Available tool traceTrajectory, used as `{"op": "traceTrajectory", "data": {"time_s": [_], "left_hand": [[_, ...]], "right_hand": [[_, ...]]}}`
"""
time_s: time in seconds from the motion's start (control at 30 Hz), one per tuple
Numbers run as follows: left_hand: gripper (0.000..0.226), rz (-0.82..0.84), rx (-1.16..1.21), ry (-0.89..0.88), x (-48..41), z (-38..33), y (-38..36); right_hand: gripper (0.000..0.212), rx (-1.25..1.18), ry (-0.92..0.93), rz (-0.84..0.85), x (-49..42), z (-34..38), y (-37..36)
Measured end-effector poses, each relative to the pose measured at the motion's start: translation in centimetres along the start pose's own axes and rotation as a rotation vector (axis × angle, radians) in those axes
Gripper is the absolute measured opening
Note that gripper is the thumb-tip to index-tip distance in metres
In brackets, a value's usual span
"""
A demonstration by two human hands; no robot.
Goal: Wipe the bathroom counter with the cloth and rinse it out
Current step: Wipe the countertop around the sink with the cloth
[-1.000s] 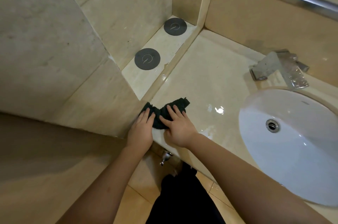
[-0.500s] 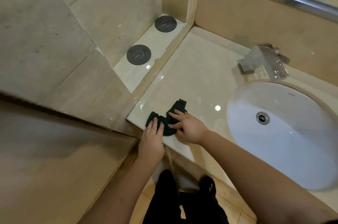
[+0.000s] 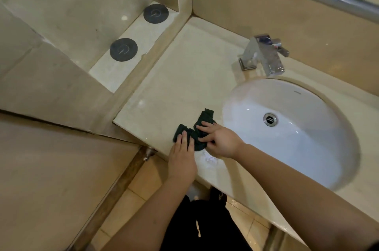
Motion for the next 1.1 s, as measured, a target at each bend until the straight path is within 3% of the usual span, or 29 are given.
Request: {"op": "traceTrajectory", "data": {"time_s": [0.57, 0.8, 1.1], "left_hand": [[0.063, -0.010, -0.088, -0.134, 0.7, -7.9, -1.6], [0.063, -0.016, -0.173, -0.074, -1.9, -1.8, 1.1], [0.069, 0.062, -0.237, -0.179, -2.9, 7.0, 3.7]], "right_hand": [[0.036, 0.048, -0.128, -0.138, 8.4, -3.3, 1.7], [0.030, 0.052, -0.178, -0.236, 4.3, 0.2, 1.1], [0.050, 0.046, -0.426, -0.124, -0.7, 6.2, -4.7]]}}
Point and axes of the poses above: each hand's wrist, its own x-axis away from the middle knuckle, its own y-axis out of the back of the hand, z = x × y, the point moved 4 cm from there along -x, towards the middle knuckle, and after that the axes turned 8 degrees about y, right-handed, at the moved point
